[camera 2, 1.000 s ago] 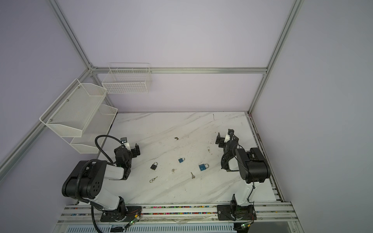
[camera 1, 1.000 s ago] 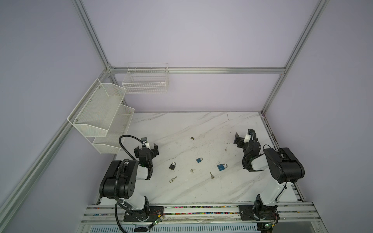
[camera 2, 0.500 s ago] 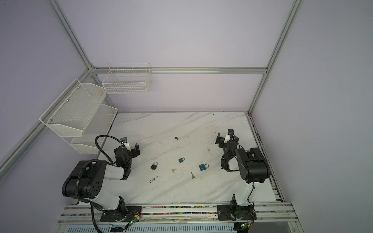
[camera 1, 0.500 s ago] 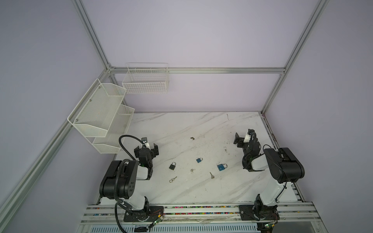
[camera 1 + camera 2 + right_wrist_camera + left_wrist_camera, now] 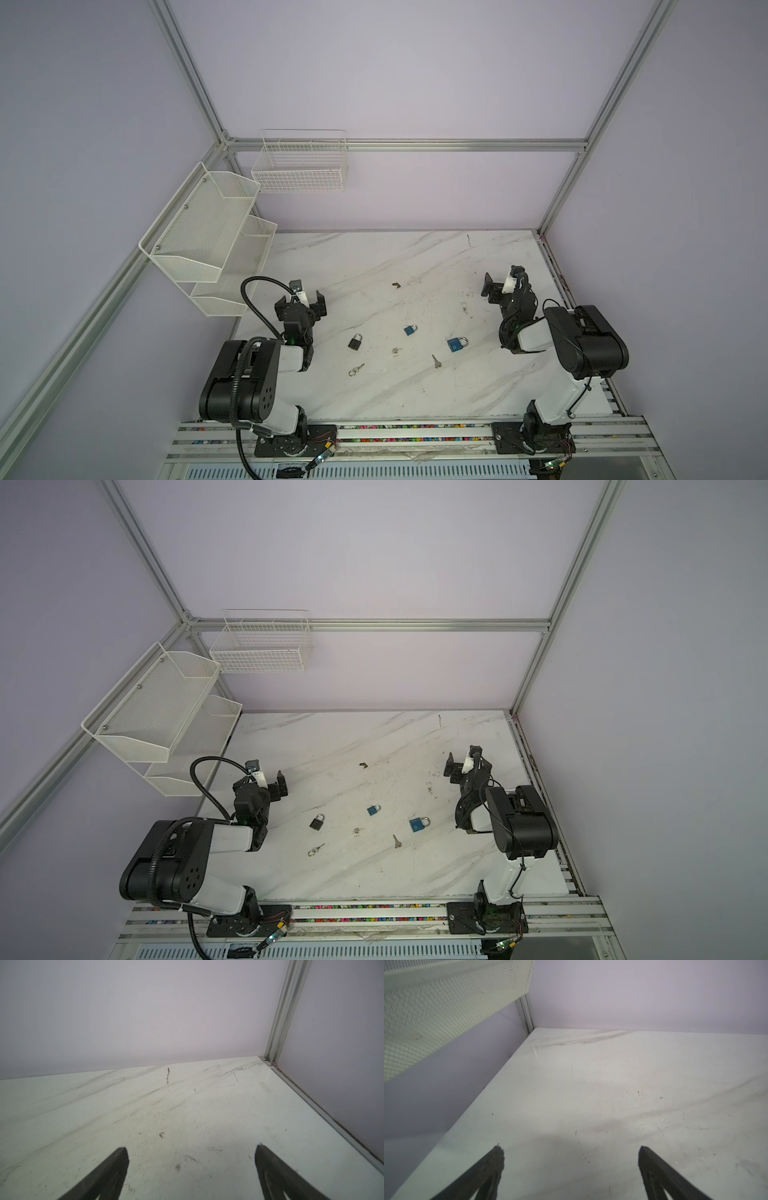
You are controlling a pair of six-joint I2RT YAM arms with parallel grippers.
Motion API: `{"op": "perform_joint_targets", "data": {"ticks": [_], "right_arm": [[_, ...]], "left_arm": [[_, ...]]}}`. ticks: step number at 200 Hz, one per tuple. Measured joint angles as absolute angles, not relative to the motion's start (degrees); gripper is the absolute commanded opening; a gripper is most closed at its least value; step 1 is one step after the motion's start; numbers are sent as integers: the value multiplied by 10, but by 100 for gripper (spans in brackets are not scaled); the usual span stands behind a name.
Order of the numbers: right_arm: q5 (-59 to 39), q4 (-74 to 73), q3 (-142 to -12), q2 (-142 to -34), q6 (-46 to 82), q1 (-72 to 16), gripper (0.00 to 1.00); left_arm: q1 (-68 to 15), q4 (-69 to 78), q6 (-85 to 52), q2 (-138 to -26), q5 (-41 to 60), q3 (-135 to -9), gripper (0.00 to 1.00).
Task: Unlock with the key
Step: 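Reach both grippers forward toward the padlocks and keys on the table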
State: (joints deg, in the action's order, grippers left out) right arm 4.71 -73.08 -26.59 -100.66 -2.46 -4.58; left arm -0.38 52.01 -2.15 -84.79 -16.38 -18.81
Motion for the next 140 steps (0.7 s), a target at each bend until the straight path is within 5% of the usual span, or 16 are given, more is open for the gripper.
{"op": "perform_joint_targets", "data": {"ticks": [86,140], "right_arm": [[37,-638,-265,-842,-1,-46,98],[75,-450,-343,-782,200,-45,97]], "left_arm": [[-4,370,-75,-639,-139,-189,100],[-4,223,-242,-558,-149,-221,100]]}}
